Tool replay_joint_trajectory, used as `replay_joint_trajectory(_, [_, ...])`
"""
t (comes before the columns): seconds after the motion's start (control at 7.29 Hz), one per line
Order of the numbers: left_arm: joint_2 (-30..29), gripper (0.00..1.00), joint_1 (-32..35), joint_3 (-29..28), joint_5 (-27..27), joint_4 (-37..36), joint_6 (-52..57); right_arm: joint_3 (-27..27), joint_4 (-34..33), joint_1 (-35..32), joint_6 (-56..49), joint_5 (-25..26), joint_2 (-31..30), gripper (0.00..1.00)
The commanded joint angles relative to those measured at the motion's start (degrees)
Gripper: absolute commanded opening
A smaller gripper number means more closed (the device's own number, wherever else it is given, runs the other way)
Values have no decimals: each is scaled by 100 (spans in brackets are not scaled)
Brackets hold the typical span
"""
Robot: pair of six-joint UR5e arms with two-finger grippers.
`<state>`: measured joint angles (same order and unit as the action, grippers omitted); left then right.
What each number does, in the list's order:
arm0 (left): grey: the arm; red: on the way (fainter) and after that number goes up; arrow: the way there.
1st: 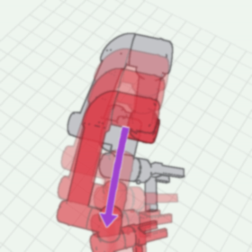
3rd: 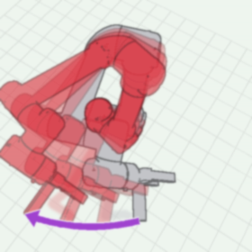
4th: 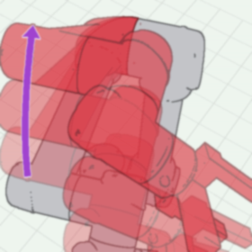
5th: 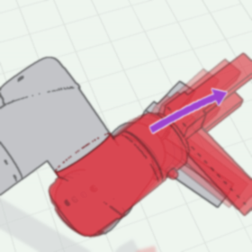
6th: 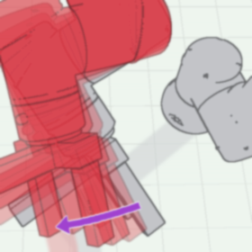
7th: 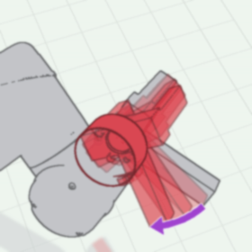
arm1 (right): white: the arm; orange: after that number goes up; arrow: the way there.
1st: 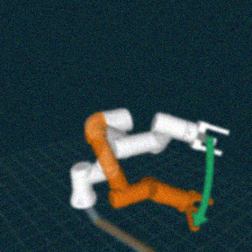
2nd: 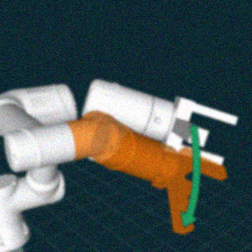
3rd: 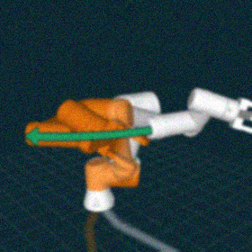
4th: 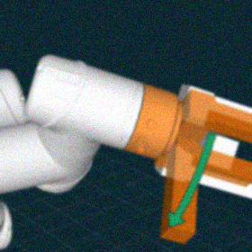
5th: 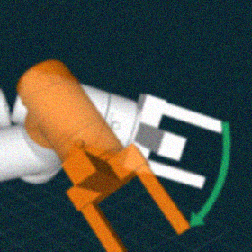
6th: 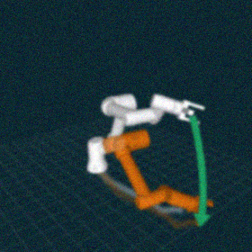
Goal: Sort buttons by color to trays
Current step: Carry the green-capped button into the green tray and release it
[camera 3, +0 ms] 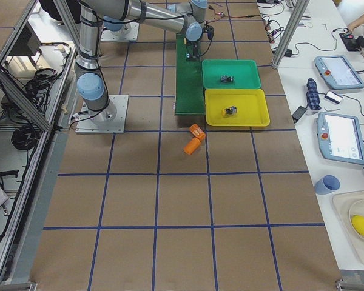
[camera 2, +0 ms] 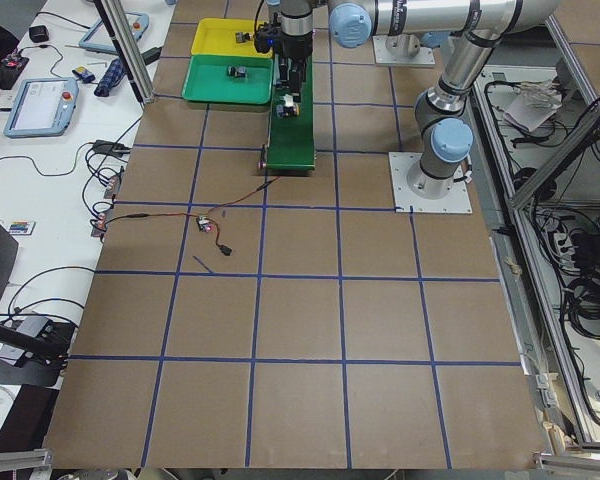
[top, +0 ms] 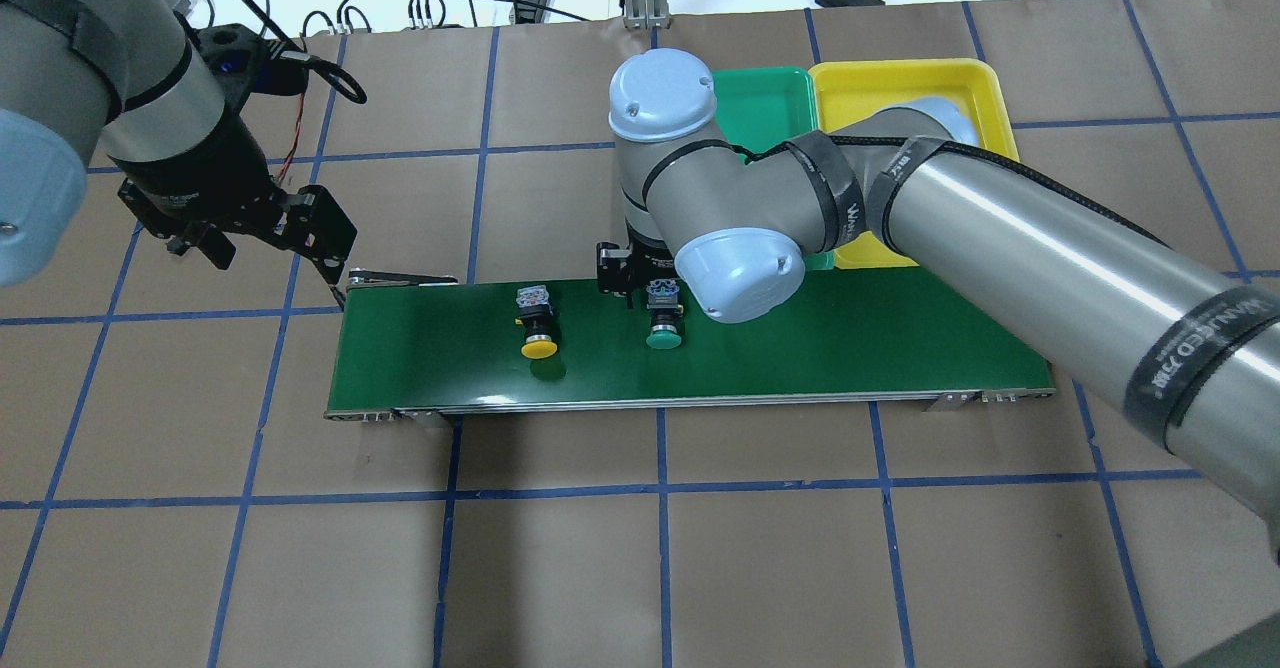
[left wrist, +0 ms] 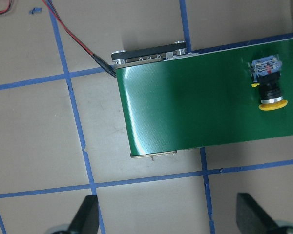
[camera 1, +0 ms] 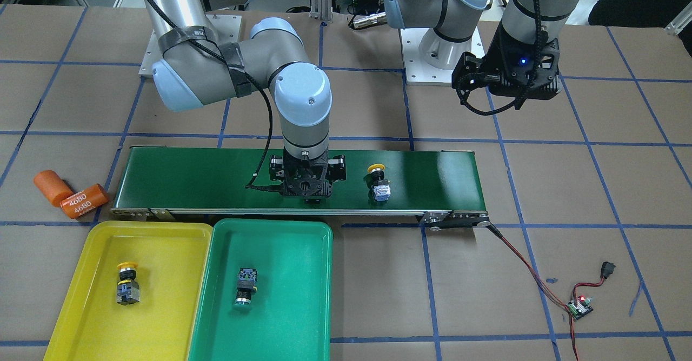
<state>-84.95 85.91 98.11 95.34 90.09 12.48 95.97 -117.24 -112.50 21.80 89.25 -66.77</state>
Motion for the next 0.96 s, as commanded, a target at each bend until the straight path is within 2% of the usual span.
replay_joint_trajectory(0.0, [4, 100, -4, 33, 11, 0, 0, -8, -97, 26, -350, 66, 85, 79])
replay_joint_trajectory(0.14, [4, 100, -4, 33, 11, 0, 0, -8, -184, 53, -500, 101, 76, 42])
replay_joint_trajectory(0.27, [4, 100, -4, 33, 11, 0, 0, -8, -194, 88, -519, 110, 76, 0])
replay_joint_trajectory(0.55, [22, 100, -4, 33, 2, 0, -9, -8, -203, 114, -537, 145, 76, 0])
replay_joint_trajectory(0.82, [13, 100, -4, 33, -7, 0, -9, -78, -203, 201, -851, 417, 41, 0])
